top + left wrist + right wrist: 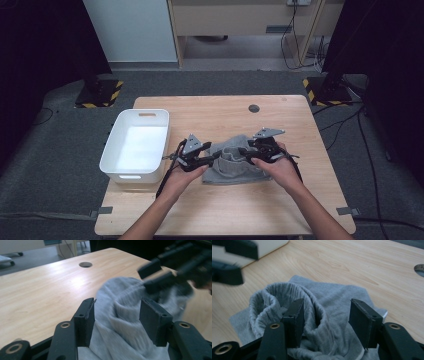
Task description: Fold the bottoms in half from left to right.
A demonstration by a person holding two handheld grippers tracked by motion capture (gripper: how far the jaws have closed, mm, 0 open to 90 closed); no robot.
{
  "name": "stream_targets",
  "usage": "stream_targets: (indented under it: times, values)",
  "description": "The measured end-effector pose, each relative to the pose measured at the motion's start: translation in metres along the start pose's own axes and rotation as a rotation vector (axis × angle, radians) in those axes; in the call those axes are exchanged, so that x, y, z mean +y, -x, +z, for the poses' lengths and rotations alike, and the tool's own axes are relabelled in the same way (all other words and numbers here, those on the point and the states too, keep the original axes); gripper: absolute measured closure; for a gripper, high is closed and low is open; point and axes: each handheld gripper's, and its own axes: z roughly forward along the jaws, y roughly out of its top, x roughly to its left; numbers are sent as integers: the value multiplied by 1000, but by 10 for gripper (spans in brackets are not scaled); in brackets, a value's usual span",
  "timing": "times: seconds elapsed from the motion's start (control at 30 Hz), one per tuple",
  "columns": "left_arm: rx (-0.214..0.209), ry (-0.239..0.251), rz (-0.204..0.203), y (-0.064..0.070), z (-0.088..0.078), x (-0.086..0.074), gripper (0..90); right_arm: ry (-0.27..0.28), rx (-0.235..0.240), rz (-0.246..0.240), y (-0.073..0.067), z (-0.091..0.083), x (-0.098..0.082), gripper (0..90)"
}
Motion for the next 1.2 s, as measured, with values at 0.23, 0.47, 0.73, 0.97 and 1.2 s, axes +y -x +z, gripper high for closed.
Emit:
stream_targets:
  times: [0.23,0.47,0.73,0.97,1.2]
  values:
    - [26,-27,-6,-4,14,5,456,-8,15,-17,-6,-3,-11,501]
    - [53,-44,-19,-5,26,6,466,1,33,-46,-9,-7,-17,652]
    - [66,-61,-16,-6,28,4,496,-1,56,-65,-11,-15,-28,721]
    - [37,-61,-18,1,28,2,513,-3,67,-72,-12,-17,-32,712]
    - [45,-52,-11,2,29,-1,519,-6,79,-74,-13,-19,-36,716]
